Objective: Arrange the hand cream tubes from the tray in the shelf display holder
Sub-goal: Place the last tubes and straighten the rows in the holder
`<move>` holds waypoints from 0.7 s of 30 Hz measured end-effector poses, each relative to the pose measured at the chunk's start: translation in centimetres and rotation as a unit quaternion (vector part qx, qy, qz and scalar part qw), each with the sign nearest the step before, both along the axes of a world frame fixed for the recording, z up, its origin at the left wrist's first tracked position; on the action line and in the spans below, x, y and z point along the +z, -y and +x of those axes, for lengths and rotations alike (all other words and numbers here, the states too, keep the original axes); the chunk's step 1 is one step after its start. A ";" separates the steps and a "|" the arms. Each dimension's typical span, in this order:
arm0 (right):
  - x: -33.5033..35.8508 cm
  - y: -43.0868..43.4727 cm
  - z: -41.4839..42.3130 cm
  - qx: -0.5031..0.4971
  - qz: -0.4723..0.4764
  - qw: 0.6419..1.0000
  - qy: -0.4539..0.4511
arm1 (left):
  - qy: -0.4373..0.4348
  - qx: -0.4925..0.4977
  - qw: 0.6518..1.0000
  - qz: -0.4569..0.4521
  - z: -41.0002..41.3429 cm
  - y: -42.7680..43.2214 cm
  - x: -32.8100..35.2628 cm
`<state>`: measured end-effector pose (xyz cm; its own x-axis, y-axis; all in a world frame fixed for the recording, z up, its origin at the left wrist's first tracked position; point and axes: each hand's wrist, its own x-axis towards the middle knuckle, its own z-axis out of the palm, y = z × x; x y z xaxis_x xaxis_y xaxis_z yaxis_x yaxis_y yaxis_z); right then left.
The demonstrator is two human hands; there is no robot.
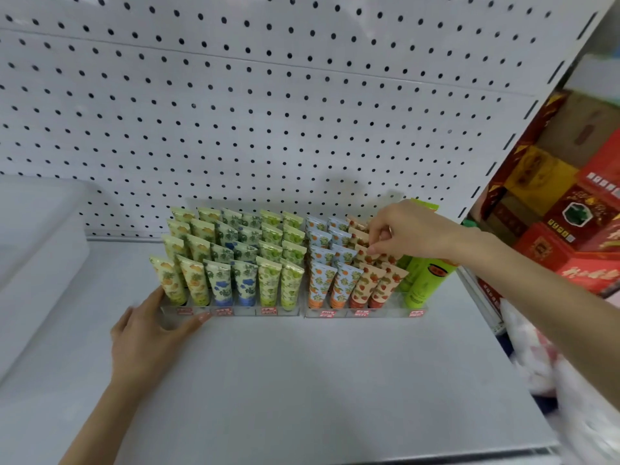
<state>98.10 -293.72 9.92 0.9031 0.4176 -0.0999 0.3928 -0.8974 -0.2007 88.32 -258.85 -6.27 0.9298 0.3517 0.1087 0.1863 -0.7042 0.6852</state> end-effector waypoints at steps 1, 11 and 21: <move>-0.1 -0.1 0.0 0.002 -0.002 1.000 0.000 | -0.001 0.000 1.000 0.002 0.0 -0.1 -0.1; -0.6 -0.1 0.2 -0.013 0.000 1.000 0.004 | -0.009 0.006 1.000 -0.005 0.2 -0.3 -0.6; -0.8 -0.3 0.2 -0.018 -0.013 1.000 0.011 | 0.004 0.001 1.000 -0.004 0.2 -0.3 -0.6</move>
